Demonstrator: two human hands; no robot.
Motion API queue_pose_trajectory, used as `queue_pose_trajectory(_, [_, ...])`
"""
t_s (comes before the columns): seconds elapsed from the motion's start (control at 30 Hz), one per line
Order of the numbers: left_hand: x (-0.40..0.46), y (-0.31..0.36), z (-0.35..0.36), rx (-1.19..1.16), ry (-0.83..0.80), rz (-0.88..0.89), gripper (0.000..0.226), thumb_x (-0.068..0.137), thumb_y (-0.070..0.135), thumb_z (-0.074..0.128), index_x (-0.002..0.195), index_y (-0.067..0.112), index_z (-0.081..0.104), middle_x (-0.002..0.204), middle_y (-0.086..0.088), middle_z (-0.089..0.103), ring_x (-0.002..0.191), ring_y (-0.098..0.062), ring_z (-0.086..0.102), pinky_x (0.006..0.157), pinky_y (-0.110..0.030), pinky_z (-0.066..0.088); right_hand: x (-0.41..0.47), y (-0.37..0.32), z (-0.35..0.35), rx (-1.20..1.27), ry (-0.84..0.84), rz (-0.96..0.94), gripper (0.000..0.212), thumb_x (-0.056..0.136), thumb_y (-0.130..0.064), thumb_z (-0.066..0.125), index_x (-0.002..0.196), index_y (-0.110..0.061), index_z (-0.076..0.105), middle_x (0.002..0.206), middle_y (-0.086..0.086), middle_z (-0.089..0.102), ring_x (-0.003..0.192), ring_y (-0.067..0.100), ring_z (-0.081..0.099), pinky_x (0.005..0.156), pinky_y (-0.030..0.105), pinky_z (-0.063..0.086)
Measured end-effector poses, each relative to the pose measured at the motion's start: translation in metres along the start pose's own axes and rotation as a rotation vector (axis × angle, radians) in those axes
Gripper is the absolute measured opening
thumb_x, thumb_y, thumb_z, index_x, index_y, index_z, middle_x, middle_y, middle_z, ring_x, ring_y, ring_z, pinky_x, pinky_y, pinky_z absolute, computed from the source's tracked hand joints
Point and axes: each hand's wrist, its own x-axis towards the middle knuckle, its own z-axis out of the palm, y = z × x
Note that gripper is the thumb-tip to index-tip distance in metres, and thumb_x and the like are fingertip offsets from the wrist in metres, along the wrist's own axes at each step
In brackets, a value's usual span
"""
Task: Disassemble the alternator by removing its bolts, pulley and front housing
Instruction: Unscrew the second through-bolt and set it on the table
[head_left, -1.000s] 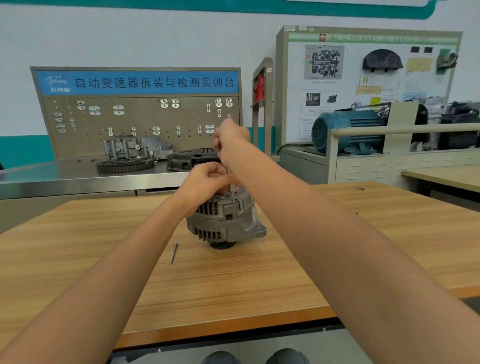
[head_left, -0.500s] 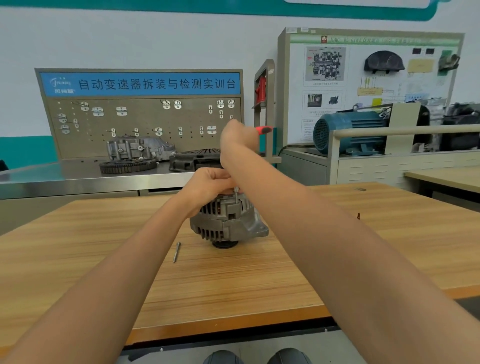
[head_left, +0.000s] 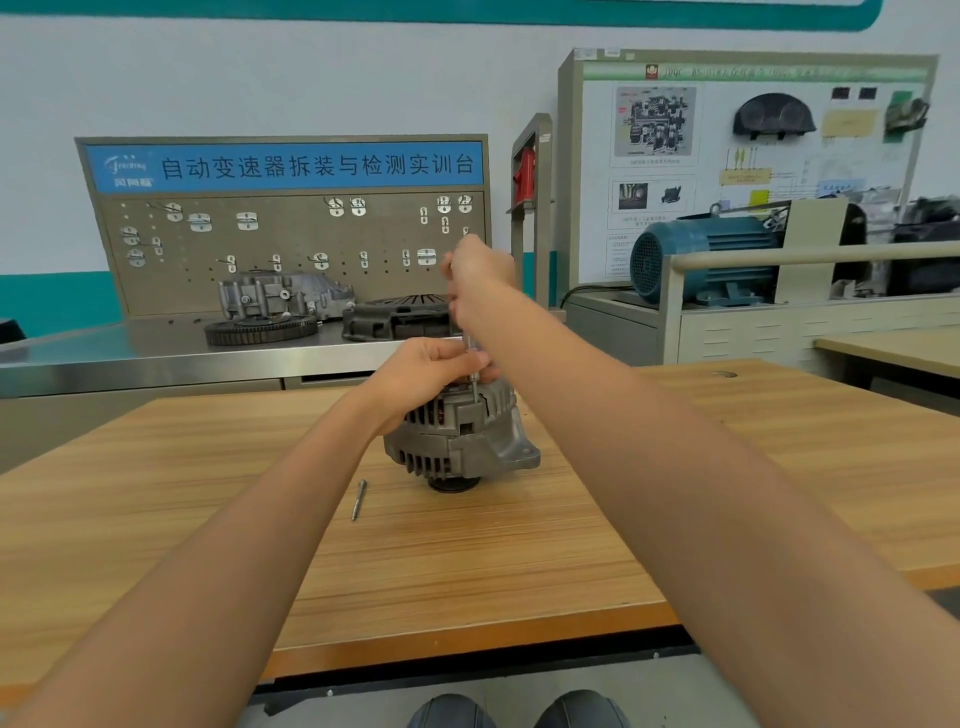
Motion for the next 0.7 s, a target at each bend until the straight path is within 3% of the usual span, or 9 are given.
queue_pose_trajectory(0.07, [0.000,0.000,0.002,0.046,0.051,0.020,0.032,0.090,0.020,0.061,0.066,0.036,0.074,0.079,0.018,0.073,0.084,0.002,0.065,0.101,-0.033,0.042,-0.001,0.006,0.006,-0.036,0.214,-0.129,0.016,0.096,-0.012,0.040,0.080,-0.009,0.044,0.061,-0.002,0.043,0.047,0.008,0.035,0.043,0.019,0.028])
queue_pose_trajectory(0.1, [0.001,-0.002,0.002,0.053,0.059,0.020,0.032,0.090,0.020,0.061,0.065,0.036,0.074,0.079,0.018,0.073,0.084,0.003,0.065,0.101,-0.033,0.041,-0.001,0.006,0.008,-0.029,0.231,-0.130,0.013,0.096,-0.012,0.041,0.084,-0.008,0.046,0.061,-0.002,0.043,0.047,0.008,0.036,0.043,0.019,0.029])
queue_pose_trajectory(0.27, [0.004,-0.001,-0.001,0.045,0.005,-0.002,0.014,0.090,0.027,0.062,0.093,0.021,0.074,0.094,0.009,0.074,0.093,-0.001,0.067,0.085,-0.020,0.043,0.005,-0.009,-0.006,0.002,-0.177,0.141,0.022,0.096,-0.015,0.033,0.090,-0.017,0.053,0.048,-0.008,0.044,0.030,0.006,0.023,0.036,0.018,0.020])
queue_pose_trajectory(0.37, [0.005,0.000,0.000,0.051,-0.034,-0.024,0.018,0.091,0.022,0.060,0.105,0.019,0.071,0.100,0.007,0.073,0.100,-0.004,0.066,0.089,-0.019,0.044,0.011,-0.012,-0.016,-0.051,-0.377,0.191,0.039,0.093,-0.010,0.031,0.126,-0.015,0.051,0.038,-0.010,0.040,0.028,0.004,0.020,0.040,0.017,0.019])
queue_pose_trajectory(0.4, [0.004,0.000,0.000,0.052,-0.035,-0.027,0.019,0.091,0.022,0.060,0.106,0.019,0.070,0.101,0.006,0.073,0.100,-0.005,0.066,0.090,-0.020,0.044,0.011,-0.012,-0.017,-0.050,-0.390,0.186,0.040,0.092,-0.010,0.031,0.127,-0.016,0.049,0.039,-0.010,0.040,0.029,0.004,0.020,0.041,0.017,0.019])
queue_pose_trajectory(0.47, [0.003,0.000,0.000,0.051,-0.020,-0.019,0.015,0.090,0.022,0.061,0.101,0.020,0.072,0.098,0.006,0.074,0.098,-0.006,0.067,0.089,-0.021,0.045,0.007,-0.008,-0.014,-0.008,-0.316,0.154,0.030,0.093,-0.010,0.032,0.112,-0.022,0.051,0.044,-0.009,0.043,0.031,0.004,0.022,0.040,0.017,0.020])
queue_pose_trajectory(0.57, [0.003,0.000,0.002,0.086,0.026,0.014,0.029,0.090,0.015,0.060,0.071,0.031,0.075,0.077,0.015,0.073,0.076,0.006,0.066,0.078,-0.019,0.045,-0.004,0.001,0.000,0.039,0.061,-0.028,0.011,0.096,-0.012,0.037,0.103,-0.009,0.045,0.061,-0.004,0.048,0.043,0.006,0.034,0.038,0.016,0.027])
queue_pose_trajectory(0.63, [0.001,0.000,0.006,0.116,0.078,0.015,0.053,0.091,0.009,0.056,0.047,0.035,0.068,0.054,0.022,0.064,0.053,0.012,0.057,0.065,-0.018,0.040,-0.006,0.007,0.007,0.040,0.266,-0.136,0.016,0.098,-0.015,0.037,0.104,-0.002,0.044,0.064,-0.002,0.044,0.048,0.007,0.038,0.040,0.017,0.030])
queue_pose_trajectory(0.7, [0.001,-0.001,0.007,0.122,0.081,0.002,0.048,0.090,0.011,0.058,0.050,0.035,0.069,0.056,0.021,0.065,0.056,0.011,0.058,0.068,-0.020,0.042,-0.003,0.006,0.009,0.017,0.277,-0.113,0.020,0.098,-0.015,0.037,0.107,-0.001,0.048,0.063,-0.002,0.042,0.047,0.008,0.037,0.040,0.018,0.028])
